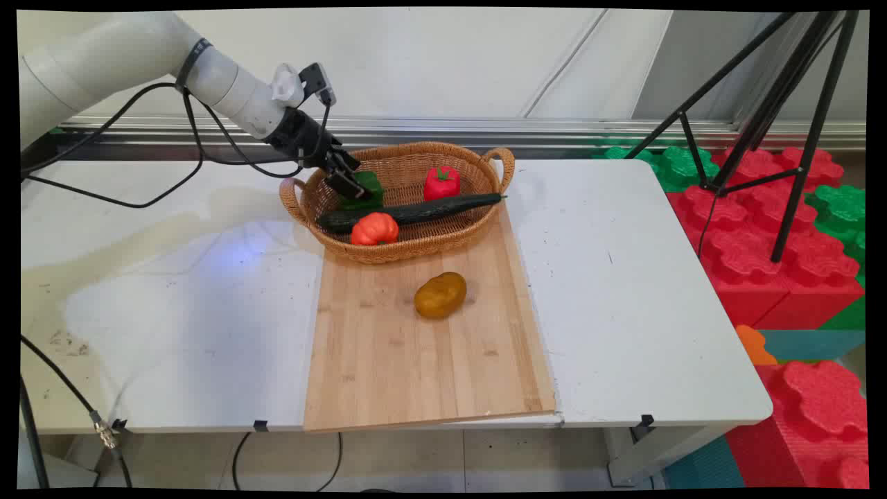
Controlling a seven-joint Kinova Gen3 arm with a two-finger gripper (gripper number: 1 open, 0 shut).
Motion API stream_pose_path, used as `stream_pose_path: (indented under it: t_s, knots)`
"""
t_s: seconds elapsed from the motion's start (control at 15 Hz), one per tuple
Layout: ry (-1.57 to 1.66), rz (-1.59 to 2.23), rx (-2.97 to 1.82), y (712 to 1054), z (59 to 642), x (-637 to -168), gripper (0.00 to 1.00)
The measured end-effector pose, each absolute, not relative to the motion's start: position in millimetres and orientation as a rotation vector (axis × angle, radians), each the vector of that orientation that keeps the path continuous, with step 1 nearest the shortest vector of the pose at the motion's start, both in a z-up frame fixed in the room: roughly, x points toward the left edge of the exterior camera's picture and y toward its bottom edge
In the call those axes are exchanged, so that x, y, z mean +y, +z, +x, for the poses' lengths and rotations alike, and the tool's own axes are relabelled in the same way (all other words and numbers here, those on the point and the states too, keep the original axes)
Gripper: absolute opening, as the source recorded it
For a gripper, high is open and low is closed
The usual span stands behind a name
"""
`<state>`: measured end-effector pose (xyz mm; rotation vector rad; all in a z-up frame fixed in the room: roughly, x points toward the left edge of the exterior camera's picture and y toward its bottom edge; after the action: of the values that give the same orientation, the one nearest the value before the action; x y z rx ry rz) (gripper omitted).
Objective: Pick up the potato from the cutting board
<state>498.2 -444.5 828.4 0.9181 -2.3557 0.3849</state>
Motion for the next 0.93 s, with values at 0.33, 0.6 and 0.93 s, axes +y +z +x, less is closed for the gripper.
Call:
stream_pose_path:
  t_s: [0.33, 0.6, 0.93]
  knots:
    - [0.379, 0.895, -2.315, 840.5, 499.7, -448.8, 1.0]
    - [0.376, 0.867, -2.277, 859.5, 505.2, -440.6, 1.0]
    - [0.367, 0.838, -2.221, 887.8, 512.1, -419.5, 1.0]
